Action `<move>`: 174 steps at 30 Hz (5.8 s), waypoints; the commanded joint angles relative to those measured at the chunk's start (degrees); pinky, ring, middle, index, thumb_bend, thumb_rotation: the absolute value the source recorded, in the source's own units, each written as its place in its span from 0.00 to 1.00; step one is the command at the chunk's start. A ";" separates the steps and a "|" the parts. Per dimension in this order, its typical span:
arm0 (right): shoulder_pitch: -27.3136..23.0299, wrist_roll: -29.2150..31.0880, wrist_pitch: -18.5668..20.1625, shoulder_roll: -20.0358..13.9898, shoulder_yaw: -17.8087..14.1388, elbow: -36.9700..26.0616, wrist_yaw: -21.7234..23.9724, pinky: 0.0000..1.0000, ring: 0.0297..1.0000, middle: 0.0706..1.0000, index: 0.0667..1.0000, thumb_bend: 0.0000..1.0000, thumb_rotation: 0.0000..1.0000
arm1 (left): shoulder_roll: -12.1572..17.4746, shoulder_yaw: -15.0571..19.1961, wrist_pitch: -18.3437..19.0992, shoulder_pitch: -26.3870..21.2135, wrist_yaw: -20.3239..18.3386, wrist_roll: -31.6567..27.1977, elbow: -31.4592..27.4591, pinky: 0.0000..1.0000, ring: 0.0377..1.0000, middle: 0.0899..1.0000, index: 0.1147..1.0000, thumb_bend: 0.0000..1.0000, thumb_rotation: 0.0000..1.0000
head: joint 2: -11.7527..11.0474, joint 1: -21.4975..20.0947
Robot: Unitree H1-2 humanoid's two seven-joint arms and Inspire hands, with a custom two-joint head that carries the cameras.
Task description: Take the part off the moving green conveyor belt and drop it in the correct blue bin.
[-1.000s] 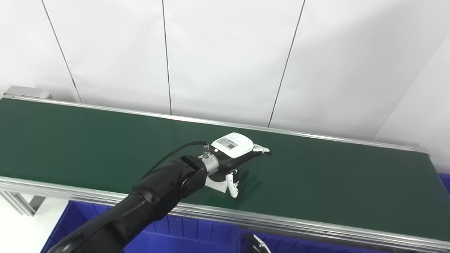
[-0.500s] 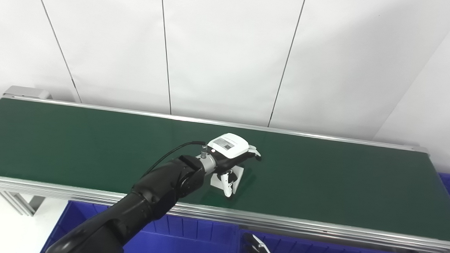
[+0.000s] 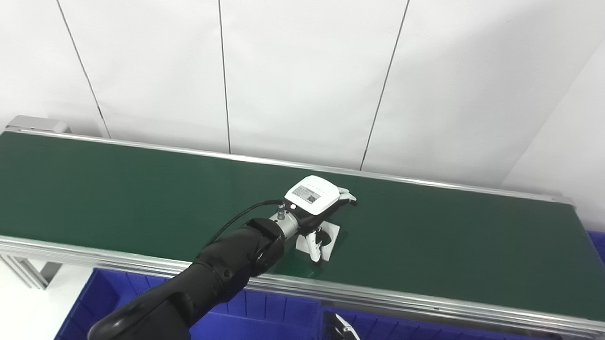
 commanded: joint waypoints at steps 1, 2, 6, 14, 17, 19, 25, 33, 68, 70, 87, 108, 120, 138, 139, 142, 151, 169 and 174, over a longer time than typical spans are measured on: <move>-0.44 -0.70 -2.92 0.29 0.18 -1.73 -0.80 0.79 0.81 0.85 0.83 0.88 0.88 | 0.39 -0.86 0.66 -1.37 -1.18 0.26 1.90 0.75 0.74 0.73 0.69 0.96 0.01 | 0.09 0.04; -0.47 -0.56 -2.92 0.34 0.12 -1.71 -0.69 0.80 0.81 0.85 0.83 0.88 0.88 | 0.25 -0.97 0.39 -1.70 -1.53 -0.06 2.55 0.68 0.67 0.69 0.64 0.95 0.00 | 0.09 0.04; -0.55 -0.37 -2.92 0.56 -0.17 -1.59 -0.28 0.79 0.81 0.86 0.83 0.89 0.88 | -0.19 -1.14 -0.61 -2.82 -3.57 -1.75 4.55 0.35 0.39 0.44 0.44 0.54 0.01 | 0.13 0.06; -0.91 -0.29 -2.92 0.93 -0.20 -1.19 0.08 0.79 0.82 0.86 0.84 0.89 0.88 | 1.32 -3.25 -0.07 -4.03 -9.95 -2.46 1.12 0.25 0.31 0.37 0.44 0.52 0.00 | 0.37 -0.21; -0.98 -0.47 -2.92 1.08 -0.14 -1.17 -0.08 0.79 0.81 0.86 0.84 0.89 0.88 | 2.03 -2.97 1.64 -4.17 -13.50 -2.90 -1.33 0.24 0.30 0.37 0.44 0.52 0.00 | 0.52 -0.35; -1.09 -0.57 -2.92 1.10 -0.04 -1.07 -0.24 0.79 0.81 0.85 0.83 0.89 0.88 | 2.48 -2.62 2.56 -4.17 -15.76 -3.15 -2.94 0.28 0.34 0.41 0.43 0.53 0.00 | 0.58 -0.46; -0.77 0.06 -2.92 1.25 -0.42 -1.63 0.63 0.80 0.81 0.86 0.83 0.90 0.88 | 3.68 -1.42 4.31 -4.16 -21.23 -3.80 -7.53 0.30 0.36 0.39 0.45 0.52 0.00 | 0.68 -0.62; -0.76 0.39 -2.92 0.97 -0.69 -1.66 0.94 0.80 0.80 0.86 0.84 0.90 0.89 | 4.92 -0.02 6.31 -3.91 -25.78 -4.65 -14.35 0.29 0.35 0.38 0.45 0.52 0.00 | 0.93 0.53; 0.94 3.18 -2.92 -1.68 -8.50 -8.86 8.75 0.79 0.80 0.83 0.84 0.83 0.89 | 19.96 13.95 7.78 9.06 -43.08 -7.42 -65.17 0.37 0.44 0.43 0.43 0.52 0.00 | 11.73 17.98; 1.22 3.61 -2.92 -1.85 -9.63 -9.63 10.08 0.80 0.80 0.83 0.84 0.83 0.90 | 20.57 14.62 8.55 9.64 -44.68 -7.25 -67.08 0.40 0.47 0.45 0.42 0.52 0.00 | 12.59 19.79; 2.41 4.95 -2.92 -2.54 -17.77 -12.47 18.43 0.78 0.80 0.82 0.85 0.82 0.90 | 25.83 20.72 7.09 17.44 -49.22 -7.86 -77.13 0.39 0.46 0.44 0.43 0.52 0.00 | 15.71 31.15; 2.05 5.13 -2.92 -2.48 -19.62 -12.43 20.74 0.77 0.80 0.83 0.85 0.75 0.89 | 23.41 30.38 14.35 41.36 -47.91 -4.50 -86.57 0.38 0.47 0.49 0.42 0.52 0.03 | 15.63 33.86; 2.86 5.80 -2.92 -2.07 -20.82 -12.86 22.75 0.78 0.80 0.83 0.86 0.76 0.88 | 16.57 37.83 9.58 54.39 -22.33 -3.05 -77.98 0.40 0.47 0.51 0.42 0.52 0.05 | 15.70 33.63; 3.63 4.84 -2.92 -1.65 -21.03 -14.69 22.60 0.77 0.79 0.83 0.85 0.76 0.87 | 16.21 32.41 5.31 51.91 -8.68 -1.75 -58.02 0.40 0.46 0.50 0.42 0.52 0.05 | 16.15 32.62; 3.67 4.86 -2.92 -1.63 -21.04 -14.79 22.64 0.77 0.79 0.83 0.85 0.76 0.87 | 16.16 32.15 5.30 51.65 -8.18 -1.84 -57.07 0.40 0.46 0.51 0.42 0.52 0.05 | 16.15 32.62; 3.56 4.98 -2.92 -1.50 -21.10 -14.56 22.70 0.77 0.79 0.83 0.85 0.76 0.87 | 16.07 31.57 5.52 50.90 -7.28 -1.97 -54.80 0.39 0.47 0.51 0.42 0.52 0.05 | 16.03 32.55; 3.35 4.27 -2.92 -1.12 -20.98 -14.48 22.22 0.78 0.80 0.83 0.85 0.76 0.87 | 16.60 30.05 6.73 50.14 -7.38 -2.36 -51.05 0.39 0.46 0.50 0.42 0.52 0.05 | 16.02 31.88; 3.57 4.47 -2.92 -1.11 -21.05 -14.57 22.56 0.77 0.80 0.83 0.85 0.77 0.87 | 21.14 25.62 12.34 50.00 -19.74 -2.80 -55.24 0.57 0.64 0.62 0.57 1.00 0.40 | 16.06 31.43; 3.54 4.39 -2.92 -1.04 -21.10 -14.43 22.42 0.77 0.80 0.83 0.85 0.77 0.86 | 21.48 25.19 12.23 49.96 -19.46 -3.15 -55.40 0.57 0.65 0.63 0.57 1.00 0.42 | 16.06 31.43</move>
